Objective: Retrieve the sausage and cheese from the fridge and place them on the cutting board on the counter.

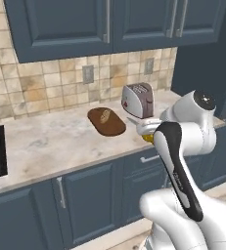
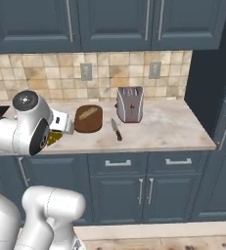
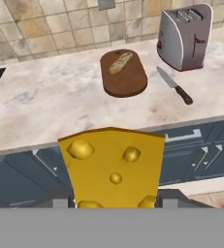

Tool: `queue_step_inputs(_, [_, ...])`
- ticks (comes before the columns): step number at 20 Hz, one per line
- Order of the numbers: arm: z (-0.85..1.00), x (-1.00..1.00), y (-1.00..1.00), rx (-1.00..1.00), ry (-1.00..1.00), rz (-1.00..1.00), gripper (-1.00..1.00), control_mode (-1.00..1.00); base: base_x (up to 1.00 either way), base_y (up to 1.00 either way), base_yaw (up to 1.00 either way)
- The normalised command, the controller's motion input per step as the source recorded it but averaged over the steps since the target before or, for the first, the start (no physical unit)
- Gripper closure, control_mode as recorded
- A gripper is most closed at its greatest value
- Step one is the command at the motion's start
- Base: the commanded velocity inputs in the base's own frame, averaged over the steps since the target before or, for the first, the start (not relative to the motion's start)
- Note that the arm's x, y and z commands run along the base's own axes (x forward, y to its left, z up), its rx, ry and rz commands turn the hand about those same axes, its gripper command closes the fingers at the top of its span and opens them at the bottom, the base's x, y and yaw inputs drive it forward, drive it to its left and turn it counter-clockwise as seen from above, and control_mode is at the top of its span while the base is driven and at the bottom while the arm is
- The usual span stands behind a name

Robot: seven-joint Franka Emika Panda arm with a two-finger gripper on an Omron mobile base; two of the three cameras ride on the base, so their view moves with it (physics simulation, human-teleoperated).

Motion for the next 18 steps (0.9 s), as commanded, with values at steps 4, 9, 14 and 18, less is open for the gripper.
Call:
queue_step_inputs(4, [0.00,0.00,0.00,0.00,0.00,0.00,1.00,1.00,0.51,-0.14,0.16])
queue_step_inputs(9, [0.00,0.00,0.00,0.00,0.00,0.00,1.00,1.00,0.95,-0.25,0.11])
queue_step_inputs(14, [0.00,0.00,0.00,0.00,0.00,0.00,1.00,1.00,0.75,-0.16,0.12])
queue_step_inputs(18, [0.00,0.00,0.00,0.00,0.00,0.00,1.00,1.00,-0.04,-0.04,0.07])
